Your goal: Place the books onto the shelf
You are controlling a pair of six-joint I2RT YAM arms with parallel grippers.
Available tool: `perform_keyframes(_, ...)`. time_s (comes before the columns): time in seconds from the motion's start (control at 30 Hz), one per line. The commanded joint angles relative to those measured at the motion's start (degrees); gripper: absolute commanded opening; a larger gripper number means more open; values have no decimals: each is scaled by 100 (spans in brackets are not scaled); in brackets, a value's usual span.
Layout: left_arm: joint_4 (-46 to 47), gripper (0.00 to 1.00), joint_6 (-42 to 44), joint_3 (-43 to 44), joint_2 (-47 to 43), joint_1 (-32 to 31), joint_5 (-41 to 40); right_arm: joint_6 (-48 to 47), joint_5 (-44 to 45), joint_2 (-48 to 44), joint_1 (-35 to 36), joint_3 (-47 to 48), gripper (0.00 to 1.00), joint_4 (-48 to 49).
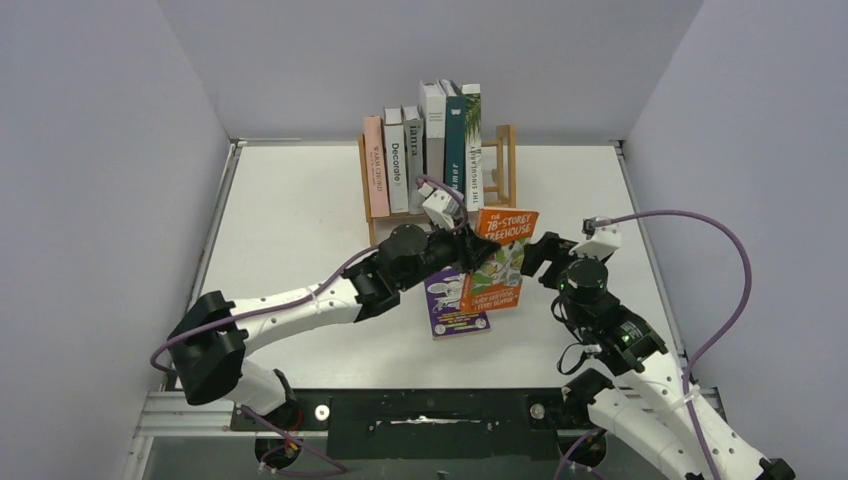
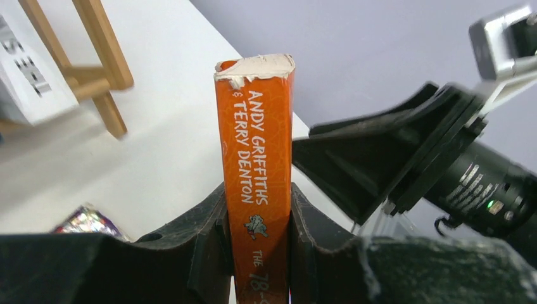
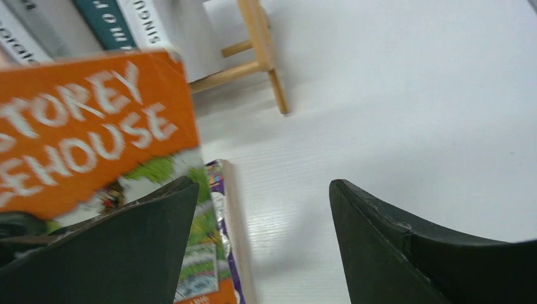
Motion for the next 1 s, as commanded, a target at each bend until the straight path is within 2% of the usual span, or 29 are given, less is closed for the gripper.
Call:
perform_keyframes(0.0, -515, 0, 803, 1305, 82, -38, -837, 285, 1170, 254, -37, 340, 78, -639)
perform_keyframes(0.33, -1178, 0, 1999, 3539, 1529, -60, -2764, 376, 1208, -282, -60, -66, 77, -675)
perform_keyframes(0.57, -672, 0, 2946, 4459, 2374, -113, -3979, 359, 1033, -521, -65, -277, 77, -633)
perform_keyframes(0.97, -195, 0, 3536, 5290, 3302, -122, -4358, 341, 954, -669, -74, -348, 77, -671)
